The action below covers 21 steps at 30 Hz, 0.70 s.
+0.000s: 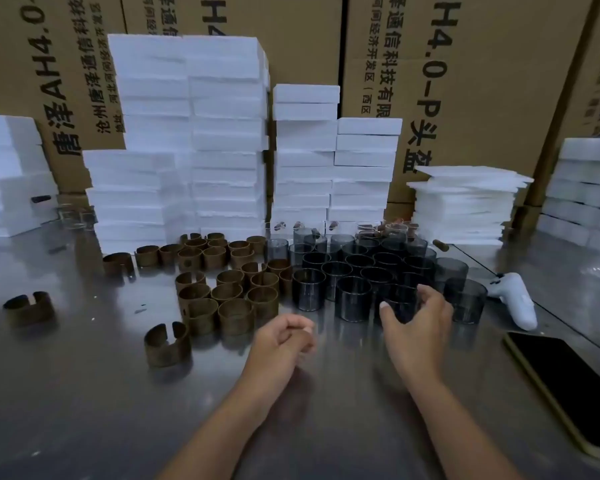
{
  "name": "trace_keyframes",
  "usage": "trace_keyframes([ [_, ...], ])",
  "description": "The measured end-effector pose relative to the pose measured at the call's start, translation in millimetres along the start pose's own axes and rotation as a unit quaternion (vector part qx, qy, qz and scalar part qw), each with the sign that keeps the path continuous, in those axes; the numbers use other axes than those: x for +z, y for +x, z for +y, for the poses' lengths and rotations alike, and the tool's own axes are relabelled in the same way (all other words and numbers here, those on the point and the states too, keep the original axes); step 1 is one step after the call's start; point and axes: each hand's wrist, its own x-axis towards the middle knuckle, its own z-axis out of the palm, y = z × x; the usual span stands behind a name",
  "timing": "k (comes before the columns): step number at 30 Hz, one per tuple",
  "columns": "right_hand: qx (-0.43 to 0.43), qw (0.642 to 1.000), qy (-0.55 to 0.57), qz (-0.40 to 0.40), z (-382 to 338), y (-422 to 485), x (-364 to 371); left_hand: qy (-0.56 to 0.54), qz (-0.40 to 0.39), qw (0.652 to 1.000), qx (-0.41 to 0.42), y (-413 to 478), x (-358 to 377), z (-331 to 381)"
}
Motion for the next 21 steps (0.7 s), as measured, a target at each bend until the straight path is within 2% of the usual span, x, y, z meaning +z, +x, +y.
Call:
trace_keyframes([
  [6, 0.039, 0.994, -0.011, -0.103, 11, 8, 4, -0.01, 0.002, 1.0, 0.021, -1, -2, -3],
  [15, 0.05, 0.993, -0.065, -0.089, 15, 9, 5, 0.019, 0.01, 1.0, 0.021, -6, -5, -5],
  [21, 0.008, 0.994, -0.013, -0.109, 5, -2, 1, 0.019, 0.036, 0.999, 0.03, -10, -5, -4],
])
